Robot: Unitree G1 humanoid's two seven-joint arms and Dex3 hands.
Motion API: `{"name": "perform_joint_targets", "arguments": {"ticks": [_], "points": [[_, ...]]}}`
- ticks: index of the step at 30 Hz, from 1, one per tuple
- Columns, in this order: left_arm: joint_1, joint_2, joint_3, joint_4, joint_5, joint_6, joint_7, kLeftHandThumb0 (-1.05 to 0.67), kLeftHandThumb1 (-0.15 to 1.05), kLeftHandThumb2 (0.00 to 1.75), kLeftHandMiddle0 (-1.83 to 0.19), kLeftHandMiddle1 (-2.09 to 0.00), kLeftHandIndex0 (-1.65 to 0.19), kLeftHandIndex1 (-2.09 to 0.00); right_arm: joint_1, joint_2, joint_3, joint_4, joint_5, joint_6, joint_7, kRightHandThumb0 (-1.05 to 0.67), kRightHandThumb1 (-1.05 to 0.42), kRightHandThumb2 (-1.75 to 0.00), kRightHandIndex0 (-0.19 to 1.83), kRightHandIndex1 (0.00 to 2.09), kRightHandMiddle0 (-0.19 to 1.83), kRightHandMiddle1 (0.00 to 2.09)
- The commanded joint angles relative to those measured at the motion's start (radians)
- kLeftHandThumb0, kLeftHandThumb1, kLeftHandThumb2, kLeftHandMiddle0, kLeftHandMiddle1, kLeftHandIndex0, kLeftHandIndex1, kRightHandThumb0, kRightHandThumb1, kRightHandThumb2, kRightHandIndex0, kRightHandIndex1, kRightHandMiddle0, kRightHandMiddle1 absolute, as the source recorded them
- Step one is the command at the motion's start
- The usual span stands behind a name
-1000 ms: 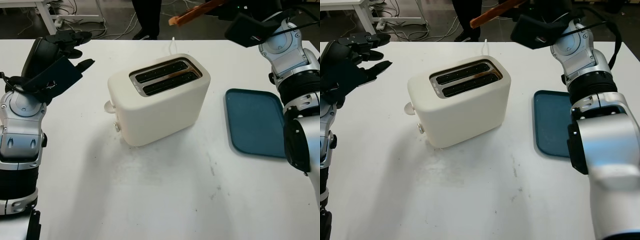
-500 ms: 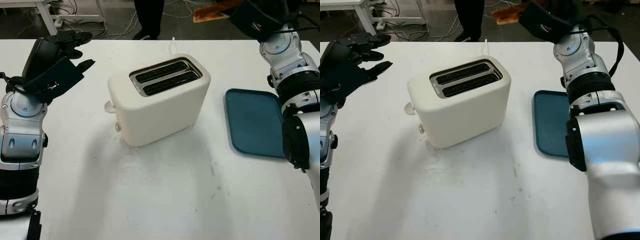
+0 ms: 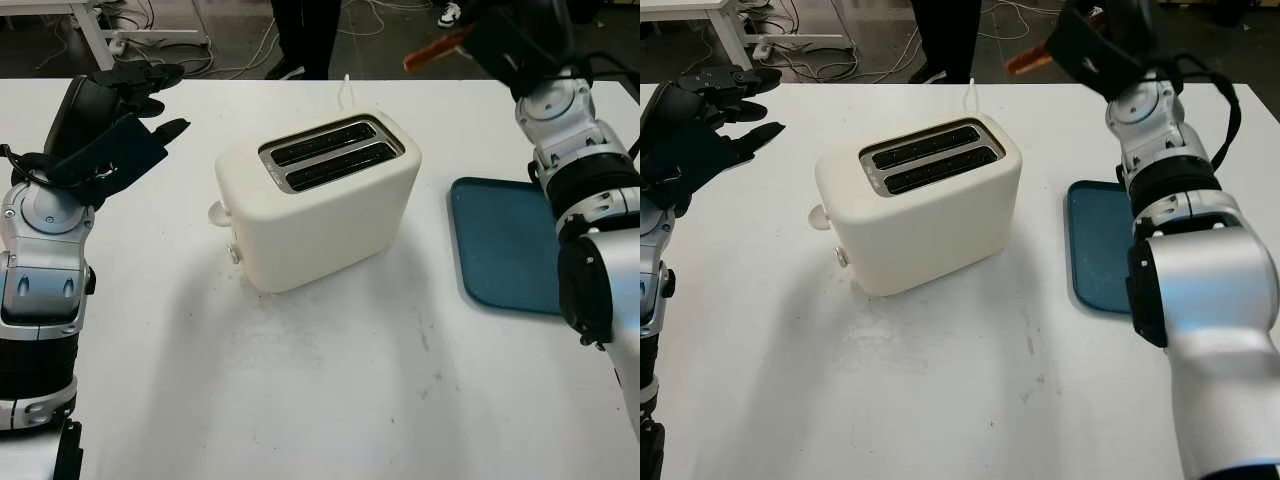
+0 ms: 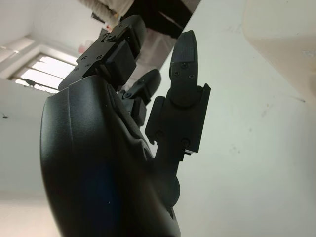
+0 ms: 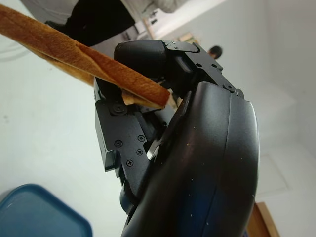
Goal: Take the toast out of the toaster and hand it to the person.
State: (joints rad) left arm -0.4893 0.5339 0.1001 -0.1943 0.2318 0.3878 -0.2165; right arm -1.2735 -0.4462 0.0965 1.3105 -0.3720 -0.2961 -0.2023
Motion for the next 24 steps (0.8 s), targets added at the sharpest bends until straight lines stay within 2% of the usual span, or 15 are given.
{"name": "perform_joint_targets", "arguments": {"ticks": [1,4,11,24], "points": [[0.015,0.007,0.001,0.002,0.005,-0.01,0.001,-0.42,0.92,0.2,-0.42,-0.59,-0.6,-0.01,0.005,0.011,0.004,0.009,-0.001,0.023,-0.016,0.06,-0.9,-0.01,0.8,1.75,0.59,1.75],[0.015,0.003,0.003,-0.006,0.004,0.01,0.001,-0.41,0.92,0.2,-0.41,-0.58,-0.6,0.0,0.01,0.017,0.007,0.012,-0.003,0.034,-0.03,0.03,-0.9,-0.01,0.78,1.75,0.59,1.75],[0.019,0.012,0.0,0.0,0.007,-0.012,-0.005,-0.39,0.92,0.21,-0.42,-0.57,-0.6,0.0,0.008,0.032,0.008,0.015,-0.003,0.085,-0.039,-0.06,-0.92,-0.04,0.79,1.75,0.57,1.75],[0.02,0.005,0.003,-0.007,0.005,0.002,-0.001,-0.39,0.92,0.2,-0.43,-0.55,-0.6,0.0,0.005,0.033,0.006,0.011,0.0,0.086,-0.035,-0.03,-0.92,-0.04,0.79,1.75,0.56,1.75]]}}
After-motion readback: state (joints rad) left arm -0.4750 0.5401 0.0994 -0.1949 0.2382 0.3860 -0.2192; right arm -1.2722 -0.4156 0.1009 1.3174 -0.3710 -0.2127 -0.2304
